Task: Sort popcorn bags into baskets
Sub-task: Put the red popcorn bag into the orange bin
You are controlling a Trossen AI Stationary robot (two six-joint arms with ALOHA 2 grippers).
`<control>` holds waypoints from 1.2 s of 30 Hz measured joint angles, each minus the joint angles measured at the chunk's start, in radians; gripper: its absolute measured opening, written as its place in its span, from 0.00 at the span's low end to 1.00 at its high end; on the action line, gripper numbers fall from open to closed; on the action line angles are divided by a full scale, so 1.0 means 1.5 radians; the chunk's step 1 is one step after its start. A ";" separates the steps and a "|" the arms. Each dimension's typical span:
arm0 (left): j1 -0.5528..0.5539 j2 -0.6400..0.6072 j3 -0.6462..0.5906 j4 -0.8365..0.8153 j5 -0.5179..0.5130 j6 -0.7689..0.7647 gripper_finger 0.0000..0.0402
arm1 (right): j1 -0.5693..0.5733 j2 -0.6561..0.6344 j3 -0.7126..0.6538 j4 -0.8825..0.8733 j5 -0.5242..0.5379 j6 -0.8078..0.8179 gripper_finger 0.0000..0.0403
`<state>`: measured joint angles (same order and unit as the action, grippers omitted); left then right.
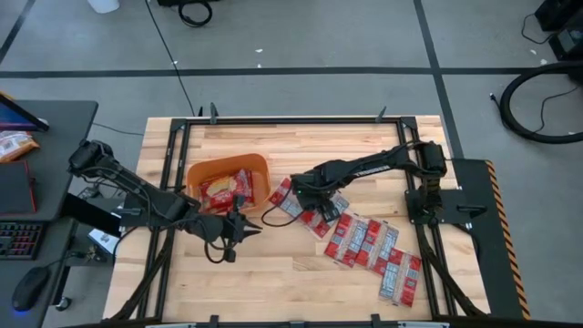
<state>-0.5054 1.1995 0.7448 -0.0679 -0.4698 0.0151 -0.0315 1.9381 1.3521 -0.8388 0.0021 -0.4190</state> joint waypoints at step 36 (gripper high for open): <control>-0.085 -0.003 0.002 0.017 -0.008 -0.208 0.10 | 0.044 -0.014 0.089 -0.077 0.135 0.129 0.01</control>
<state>-0.6331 1.1949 0.7486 -0.0417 -0.4817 -0.2971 0.0340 1.9169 1.4857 -0.9542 0.2044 -0.2249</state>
